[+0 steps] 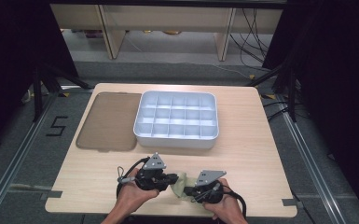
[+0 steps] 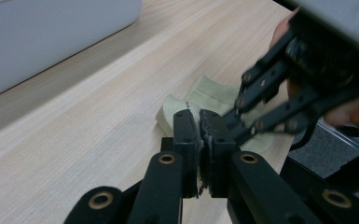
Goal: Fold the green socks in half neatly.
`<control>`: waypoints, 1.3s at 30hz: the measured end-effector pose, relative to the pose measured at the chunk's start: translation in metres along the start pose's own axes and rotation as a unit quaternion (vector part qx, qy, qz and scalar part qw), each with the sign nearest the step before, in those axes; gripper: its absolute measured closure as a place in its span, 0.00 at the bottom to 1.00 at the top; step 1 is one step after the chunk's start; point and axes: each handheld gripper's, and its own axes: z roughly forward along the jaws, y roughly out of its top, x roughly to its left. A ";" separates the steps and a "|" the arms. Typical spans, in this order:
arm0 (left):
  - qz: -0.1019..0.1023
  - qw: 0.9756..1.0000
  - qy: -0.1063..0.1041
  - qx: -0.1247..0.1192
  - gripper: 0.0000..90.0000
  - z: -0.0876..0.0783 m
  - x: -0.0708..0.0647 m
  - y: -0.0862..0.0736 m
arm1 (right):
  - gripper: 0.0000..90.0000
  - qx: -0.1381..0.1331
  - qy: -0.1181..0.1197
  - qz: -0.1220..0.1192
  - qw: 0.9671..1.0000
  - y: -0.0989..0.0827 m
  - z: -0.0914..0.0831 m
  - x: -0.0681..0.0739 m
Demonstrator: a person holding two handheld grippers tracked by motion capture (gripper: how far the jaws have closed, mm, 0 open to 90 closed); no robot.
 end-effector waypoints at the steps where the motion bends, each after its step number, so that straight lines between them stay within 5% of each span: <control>1: 0.000 1.000 -0.001 0.000 0.95 0.000 0.000 0.000 | 0.97 -0.005 -0.003 0.008 1.000 0.000 -0.007 -0.003; 5: -0.004 1.000 -0.002 -0.001 0.95 0.000 0.000 0.002 | 1.00 -0.015 -0.037 0.020 0.999 -0.006 -0.034 -0.016; 10: -0.001 1.000 -0.006 -0.002 0.95 0.004 -0.004 0.005 | 1.00 0.016 -0.065 0.038 0.997 -0.027 -0.052 -0.026; 27: 0.023 0.998 -0.048 0.015 0.95 0.054 -0.036 0.026 | 1.00 0.010 -0.034 0.070 0.997 -0.036 -0.049 -0.036; 31: 0.013 0.999 -0.046 0.020 0.95 0.064 -0.035 0.025 | 1.00 -0.021 -0.064 0.094 0.993 -0.033 -0.068 -0.044; 33: 0.018 0.998 -0.050 0.023 0.95 0.069 -0.034 0.026 | 1.00 -0.018 -0.063 0.116 0.991 -0.034 -0.073 -0.043; 39: 0.024 0.998 -0.053 0.035 0.95 0.081 -0.041 0.026 | 1.00 0.001 -0.049 0.111 0.993 -0.046 -0.073 -0.043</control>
